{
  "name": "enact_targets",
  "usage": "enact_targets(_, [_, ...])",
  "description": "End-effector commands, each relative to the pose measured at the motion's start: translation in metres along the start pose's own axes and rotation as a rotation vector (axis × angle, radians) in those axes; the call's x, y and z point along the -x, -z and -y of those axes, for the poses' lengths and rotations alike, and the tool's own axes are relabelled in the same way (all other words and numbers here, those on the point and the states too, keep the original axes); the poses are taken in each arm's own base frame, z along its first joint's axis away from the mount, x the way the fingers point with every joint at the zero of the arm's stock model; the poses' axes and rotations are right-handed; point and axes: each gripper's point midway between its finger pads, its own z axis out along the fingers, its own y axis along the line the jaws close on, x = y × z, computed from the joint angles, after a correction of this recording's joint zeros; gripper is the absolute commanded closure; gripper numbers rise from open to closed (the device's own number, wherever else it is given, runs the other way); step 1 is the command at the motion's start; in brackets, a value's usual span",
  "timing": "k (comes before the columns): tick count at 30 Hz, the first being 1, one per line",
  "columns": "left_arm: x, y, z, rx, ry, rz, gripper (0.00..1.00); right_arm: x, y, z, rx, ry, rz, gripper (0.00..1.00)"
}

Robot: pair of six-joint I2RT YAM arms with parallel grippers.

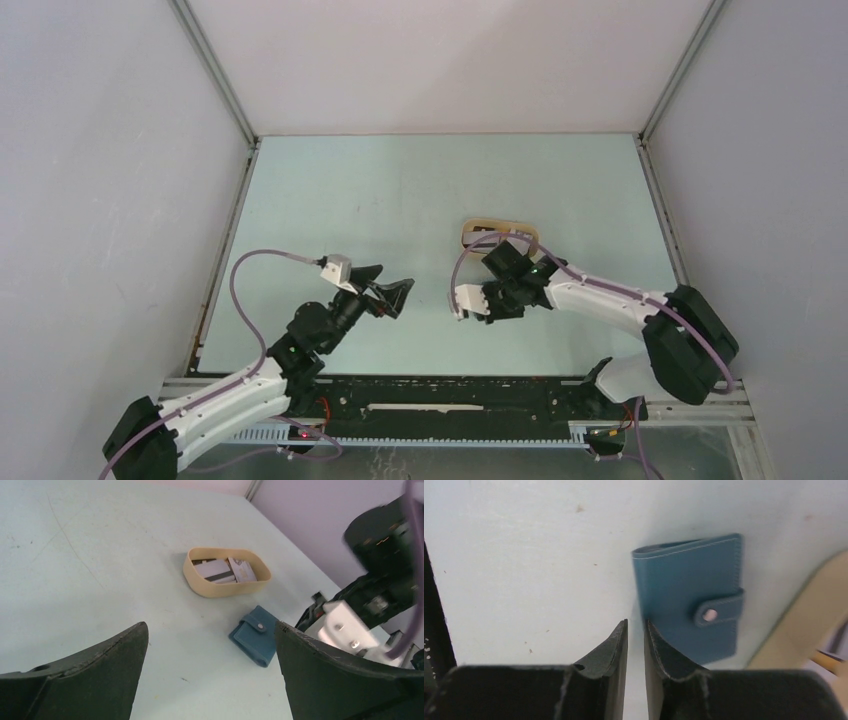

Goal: Put the credit cards into the card holder

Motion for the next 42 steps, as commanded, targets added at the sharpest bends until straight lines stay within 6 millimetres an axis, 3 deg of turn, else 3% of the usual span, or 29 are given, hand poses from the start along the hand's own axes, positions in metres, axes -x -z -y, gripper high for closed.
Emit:
enact_targets(1, [0.022,-0.007,0.013,-0.004,0.019,-0.024,0.00,0.029,0.041,0.022,-0.099,-0.036,0.127,0.74])
enact_targets(4, [0.030,-0.007,0.018,0.010,0.012,-0.074,0.00,0.034,0.078,0.027,-0.147,-0.071,0.221,0.73])
enact_targets(7, [0.048,-0.008,0.027,0.003,0.013,-0.089,0.00,0.041,0.133,0.045,-0.271,-0.153,0.340,0.68])
enact_targets(8, [0.053,-0.008,0.030,-0.003,0.013,-0.095,0.00,0.041,0.154,0.052,-0.323,-0.207,0.378,0.61])
enact_targets(11, [0.069,-0.007,0.040,-0.021,0.008,-0.124,0.00,0.039,0.222,0.070,-0.492,-0.448,0.532,0.05])
enact_targets(12, [0.077,-0.006,0.043,-0.025,0.010,-0.128,0.00,0.037,0.243,0.073,-0.536,-0.514,0.584,0.01])
enact_targets(15, [0.102,-0.003,0.055,-0.054,0.028,-0.139,0.00,0.039,0.294,0.068,-0.610,-0.609,0.690,0.00])
enact_targets(20, [0.140,0.002,0.068,-0.066,0.010,-0.141,0.00,0.050,0.354,0.071,-0.745,-0.830,0.831,0.00])
enact_targets(25, [0.170,0.010,0.084,-0.103,-0.012,-0.130,0.00,0.069,0.382,0.058,-0.751,-0.811,0.894,0.00])
enact_targets(30, [0.187,0.018,0.088,-0.105,-0.036,-0.108,0.00,0.072,0.398,0.055,-0.779,-0.873,0.938,0.00])
enact_targets(42, [0.183,0.021,0.093,-0.144,-0.031,-0.100,0.00,0.068,0.399,0.044,-0.819,-0.899,0.953,0.00])
